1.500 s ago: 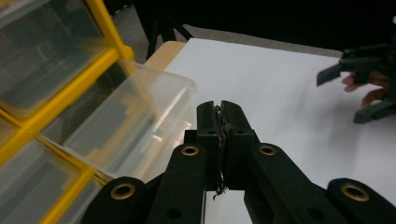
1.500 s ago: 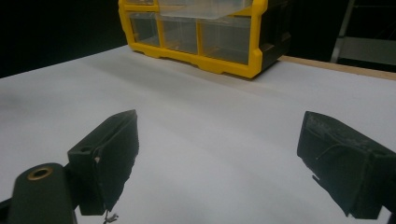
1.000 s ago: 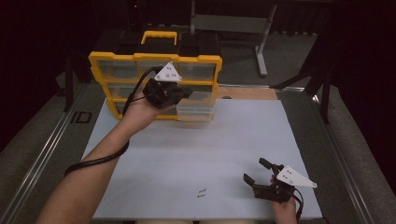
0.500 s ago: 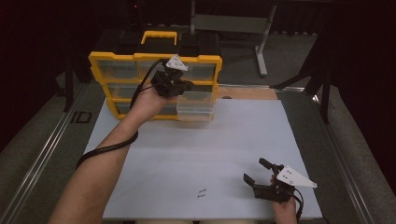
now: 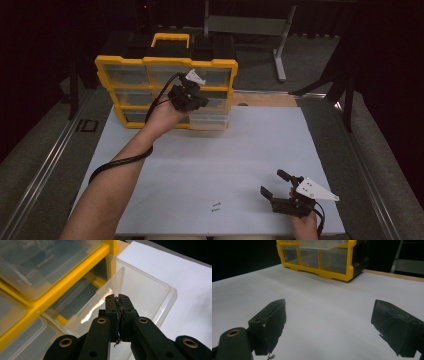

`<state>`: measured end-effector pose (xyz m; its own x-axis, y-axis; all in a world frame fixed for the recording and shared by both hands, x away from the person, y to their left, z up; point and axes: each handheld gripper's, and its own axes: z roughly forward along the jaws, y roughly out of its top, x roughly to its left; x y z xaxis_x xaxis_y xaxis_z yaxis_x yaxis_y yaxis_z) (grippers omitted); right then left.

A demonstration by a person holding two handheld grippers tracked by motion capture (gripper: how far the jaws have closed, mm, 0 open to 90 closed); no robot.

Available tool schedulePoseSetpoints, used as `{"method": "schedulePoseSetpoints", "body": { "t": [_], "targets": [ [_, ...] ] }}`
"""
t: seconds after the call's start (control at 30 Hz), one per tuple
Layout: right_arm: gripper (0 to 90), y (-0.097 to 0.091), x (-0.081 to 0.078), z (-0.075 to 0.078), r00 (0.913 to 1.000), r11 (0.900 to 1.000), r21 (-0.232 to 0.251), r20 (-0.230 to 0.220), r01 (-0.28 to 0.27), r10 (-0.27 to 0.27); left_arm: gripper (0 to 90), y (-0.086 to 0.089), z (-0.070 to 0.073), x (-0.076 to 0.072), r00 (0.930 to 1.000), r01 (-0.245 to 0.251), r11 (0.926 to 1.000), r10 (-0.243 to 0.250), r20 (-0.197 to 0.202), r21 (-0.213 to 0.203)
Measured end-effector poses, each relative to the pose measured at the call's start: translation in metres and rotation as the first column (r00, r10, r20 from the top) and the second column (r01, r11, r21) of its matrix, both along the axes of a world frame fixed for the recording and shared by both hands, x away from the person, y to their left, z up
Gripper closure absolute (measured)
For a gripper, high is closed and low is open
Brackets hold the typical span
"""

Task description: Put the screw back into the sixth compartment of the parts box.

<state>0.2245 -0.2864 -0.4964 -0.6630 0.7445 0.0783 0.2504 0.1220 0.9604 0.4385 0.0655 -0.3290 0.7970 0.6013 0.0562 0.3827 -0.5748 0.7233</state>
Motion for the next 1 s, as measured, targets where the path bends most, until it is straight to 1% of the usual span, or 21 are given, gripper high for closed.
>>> {"method": "schedulePoseSetpoints", "body": {
  "t": [0.03,0.07,0.13,0.17,0.23,0.33,0.4,0.5,0.53,0.57,0.6,0.63,0.67,0.73,0.77,0.8,0.83,0.87,0.9,0.97,1.0],
  "targets": [
    [12.6,0.0,0.0,0.0,1.0,1.0,0.0,0.0,0.0,0.0,88.3,-0.001,-0.001,0.0,1.0,-0.001,1.0,0.001,-0.009,0.003],
    [12.6,0.0,0.0,0.0,1.0,1.0,0.0,0.0,0.0,0.0,88.3,-0.002,-0.002,0.001,1.0,-0.002,0.9999,0.002,-0.01,0.014],
    [12.6,0.0,0.0,0.0,1.0,1.0,0.001,0.001,0.001,-0.001,88.3,-0.003,-0.004,0.003,0.9996,-0.005,0.9993,0.006,-0.029,0.036],
    [12.6,0.0,0.0,0.0,1.0,1.0,0.001,0.001,0.001,-0.001,88.3,-0.004,-0.005,0.004,0.9994,-0.01,0.9987,0.011,-0.031,0.05],
    [12.6,0.0,0.0,0.0,1.0,1.0,0.002,0.002,0.001,-0.001,88.2,-0.005,-0.008,0.006,0.9985,-0.013,0.9976,0.017,-0.052,0.068],
    [12.6,-0.001,0.0,0.0,1.0,1.0,0.002,0.002,0.001,-0.001,88.2,-0.006,-0.01,0.008,0.9978,-0.02,0.9957,0.025,-0.061,0.091],
    [12.6,-0.001,0.0,0.0,1.0,1.0,0.002,0.001,0.001,-0.001,88.1,-0.005,-0.011,0.01,0.9976,-0.019,0.9954,0.026,-0.064,0.094],
    [12.6,-0.001,0.0,0.0,1.0,1.0,0.003,0.0,0.002,-0.002,87.4,-0.004,-0.01,0.011,0.9967,-0.03,0.9972,0.035,-0.073,0.068],
    [12.6,-0.001,0.0,0.0,1.0,1.0,0.003,0.0,0.003,-0.003,86.3,-0.003,-0.009,0.012,0.9959,-0.024,0.9984,0.028,-0.086,0.052],
    [12.6,-0.001,0.0,0.0,1.0,1.0,0.004,0.0,0.002,-0.002,82.6,-0.003,-0.009,0.012,0.9958,-0.027,0.9984,0.031,-0.086,0.049],
    [12.6,-0.001,0.0,0.0,1.0,1.0,0.003,0.0,0.002,-0.002,82.6,-0.003,-0.008,0.011,0.9966,-0.036,0.998,0.039,-0.072,0.051],
    [12.6,-0.001,0.0,0.0,1.0,1.0,0.003,0.0,0.002,-0.002,78.7,-0.003,-0.007,0.011,0.9967,-0.039,0.998,0.042,-0.069,0.05],
    [12.6,-0.001,0.0,0.0,1.0,1.0,0.003,0.0,0.002,-0.002,77.3,-0.002,-0.006,0.011,0.9965,-0.047,0.9978,0.05,-0.067,0.046],
    [12.6,-0.001,0.0,0.0,1.0,1.0,0.003,0.0,0.002,-0.002,73.3,0.0,-0.003,0.01,0.9965,-0.054,0.9981,0.055,-0.062,0.029],
    [12.6,-0.001,0.0,0.0,1.0,1.0,0.003,0.0,0.003,-0.003,72.8,0.001,-0.001,0.009,0.9969,-0.055,0.9982,0.056,-0.054,0.025],
    [12.6,-0.001,0.0,0.0,1.0,1.0,0.003,0.0,0.003,-0.003,70.2,0.002,0.001,0.008,0.9972,-0.057,0.9982,0.058,-0.048,0.02],
    [12.6,-0.001,0.0,0.0,1.0,1.0,0.003,0.0,0.002,-0.002,69.5,0.004,0.004,0.006,0.9974,-0.054,0.9985,0.055,-0.047,0.007],
    [12.6,-0.001,0.0,0.0,1.0,1.0,0.003,-0.001,0.002,-0.002,66.0,0.005,0.006,0.005,0.9973,-0.06,0.9982,0.06,-0.043,0.002],
    [12.6,-0.001,0.0,0.0,1.0,1.0,0.003,-0.001,0.002,-0.002,65.8,0.006,0.008,0.004,0.9974,-0.059,0.9982,0.059,-0.042,-0.006],
    [12.6,-0.001,0.0,0.0,1.0,1.0,0.001,-0.001,0.003,-0.003,59.2,0.009,0.012,0.001,0.9972,-0.067,0.9975,0.066,-0.033,-0.022],
    [12.6,-0.001,0.0,0.0,1.0,1.0,0.001,-0.001,0.003,-0.003,57.4,0.01,0.014,0.0,0.9974,-0.065,0.9974,0.064,-0.033,-0.033]
  ]
}}
